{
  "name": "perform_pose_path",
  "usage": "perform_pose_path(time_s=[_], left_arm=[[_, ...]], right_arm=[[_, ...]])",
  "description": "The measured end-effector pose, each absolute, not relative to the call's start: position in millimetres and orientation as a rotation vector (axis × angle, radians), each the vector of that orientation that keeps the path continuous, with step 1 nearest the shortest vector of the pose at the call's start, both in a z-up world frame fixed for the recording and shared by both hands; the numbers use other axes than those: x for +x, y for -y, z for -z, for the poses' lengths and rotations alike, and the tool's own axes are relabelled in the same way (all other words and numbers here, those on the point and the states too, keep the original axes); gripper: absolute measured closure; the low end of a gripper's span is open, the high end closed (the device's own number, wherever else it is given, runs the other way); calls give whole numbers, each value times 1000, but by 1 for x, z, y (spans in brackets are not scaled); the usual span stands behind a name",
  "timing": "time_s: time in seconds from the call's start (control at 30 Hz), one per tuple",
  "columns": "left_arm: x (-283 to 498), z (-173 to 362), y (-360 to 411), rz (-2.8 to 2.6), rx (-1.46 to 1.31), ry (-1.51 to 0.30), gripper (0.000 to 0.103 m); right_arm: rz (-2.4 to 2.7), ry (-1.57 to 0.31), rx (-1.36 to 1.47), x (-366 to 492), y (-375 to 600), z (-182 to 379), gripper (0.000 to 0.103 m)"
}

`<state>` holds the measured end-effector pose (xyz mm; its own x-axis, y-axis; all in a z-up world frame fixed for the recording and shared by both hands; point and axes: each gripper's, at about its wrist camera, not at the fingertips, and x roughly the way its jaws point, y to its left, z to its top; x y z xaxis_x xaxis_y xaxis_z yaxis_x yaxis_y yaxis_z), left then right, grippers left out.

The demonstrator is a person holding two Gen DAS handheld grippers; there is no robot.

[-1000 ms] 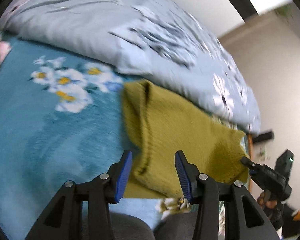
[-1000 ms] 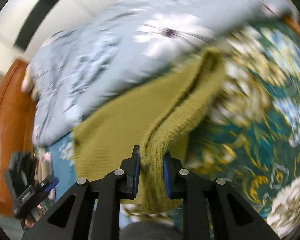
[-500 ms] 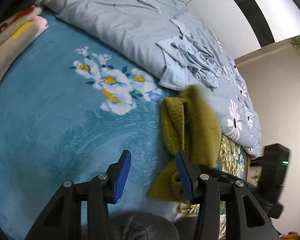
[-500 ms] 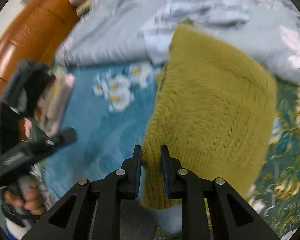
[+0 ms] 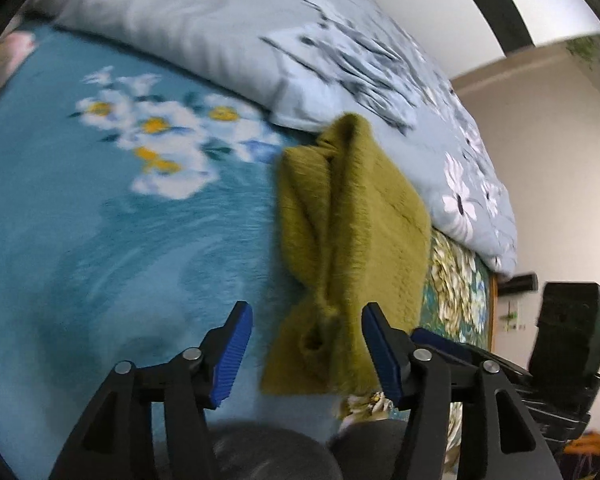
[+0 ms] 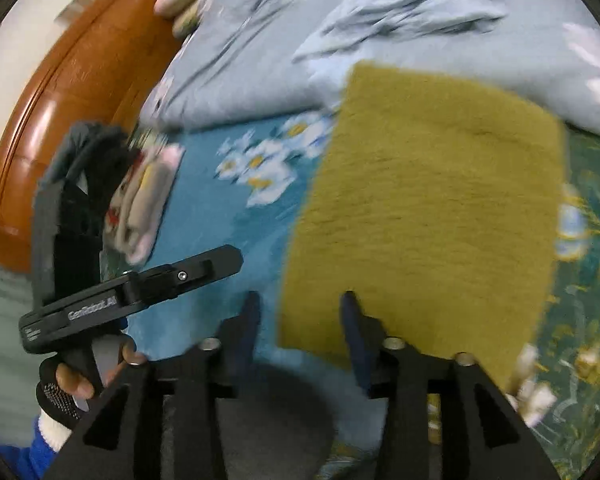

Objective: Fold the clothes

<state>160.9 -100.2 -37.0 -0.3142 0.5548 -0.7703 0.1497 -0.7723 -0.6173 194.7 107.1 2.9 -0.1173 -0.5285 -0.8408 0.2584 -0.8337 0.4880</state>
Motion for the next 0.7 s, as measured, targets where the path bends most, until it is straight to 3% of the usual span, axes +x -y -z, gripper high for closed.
perform_pose_path(time_s=[0.1, 0.17, 0.2, 0.23, 0.27, 0.33, 0.53, 0.63, 0.7], left_arm=[[145, 48, 81, -2138, -1673, 872, 39], [139, 53, 69, -2125, -1691, 858, 41], [137, 55, 63, -2126, -1699, 840, 47], [136, 56, 57, -2130, -1711, 818, 65], [136, 58, 52, -2133, -1726, 792, 75], [138, 55, 47, -2141, -1722, 775, 81], [159, 37, 42, -2096, -1711, 750, 83], [167, 49, 41, -2118, -1814, 621, 83], [168, 67, 48, -2086, -1870, 678, 83]], right_arm=[[2079, 407, 1648, 201, -149, -6, 41], [2127, 486, 1678, 208, -181, -4, 40], [2143, 519, 1694, 211, -194, -2, 40], [2153, 552, 1709, 214, -204, 0, 40], [2160, 588, 1727, 217, -216, 1, 40], [2170, 692, 1759, 223, -240, 9, 40], [2173, 802, 1765, 232, -266, 21, 40], [2143, 809, 1775, 231, -269, 28, 40], [2124, 817, 1777, 231, -269, 33, 40]])
